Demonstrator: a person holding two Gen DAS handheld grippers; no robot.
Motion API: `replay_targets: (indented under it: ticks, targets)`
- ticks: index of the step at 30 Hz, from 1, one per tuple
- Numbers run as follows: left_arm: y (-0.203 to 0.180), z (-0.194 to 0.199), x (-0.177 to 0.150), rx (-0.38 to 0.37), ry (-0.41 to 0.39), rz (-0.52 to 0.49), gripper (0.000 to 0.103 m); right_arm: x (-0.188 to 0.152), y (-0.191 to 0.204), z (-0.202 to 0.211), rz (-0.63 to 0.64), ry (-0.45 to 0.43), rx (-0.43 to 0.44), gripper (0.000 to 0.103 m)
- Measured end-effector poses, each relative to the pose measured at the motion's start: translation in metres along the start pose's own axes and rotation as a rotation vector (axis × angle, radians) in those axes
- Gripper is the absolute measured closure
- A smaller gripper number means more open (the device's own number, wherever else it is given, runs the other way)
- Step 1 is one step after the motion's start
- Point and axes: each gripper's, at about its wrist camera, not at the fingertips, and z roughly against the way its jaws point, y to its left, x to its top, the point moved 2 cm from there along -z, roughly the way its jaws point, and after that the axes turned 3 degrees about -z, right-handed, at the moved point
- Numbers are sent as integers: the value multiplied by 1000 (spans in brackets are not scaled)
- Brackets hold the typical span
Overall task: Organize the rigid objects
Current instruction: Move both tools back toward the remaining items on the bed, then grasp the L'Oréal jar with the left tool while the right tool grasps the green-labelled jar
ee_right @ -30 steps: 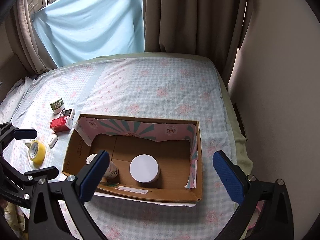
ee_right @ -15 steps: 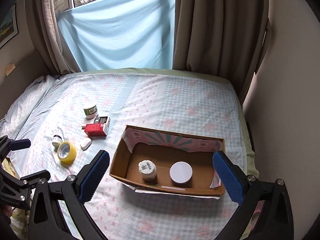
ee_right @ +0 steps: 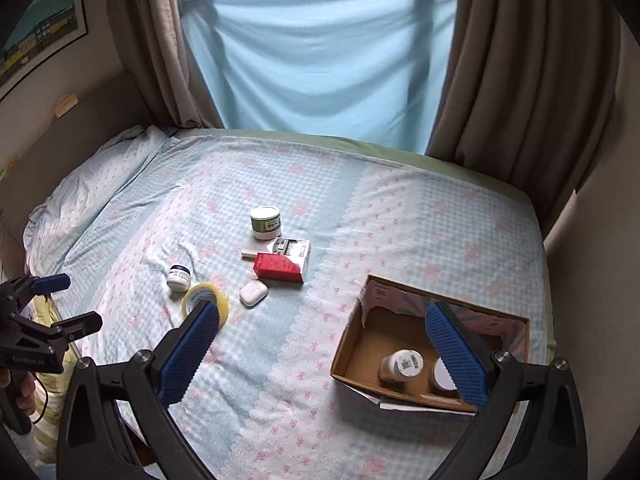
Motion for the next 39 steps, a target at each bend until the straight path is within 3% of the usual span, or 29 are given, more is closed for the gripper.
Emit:
replay_targets:
  ticks: [9,21,31,39]
  targets:
    - [80,-46,10,20,73,152,0,46,49,-74,66,84,97,0]
    - [155,-183,15,53,171,386,0,83,81,-242,102,193,179,0]
    - [170,-304,9,75,179,432,5,89,88,-390,86,240,191,0]
    - [171,-343,-2,94,172,451,9,87,91,-445,54,234,209,0]
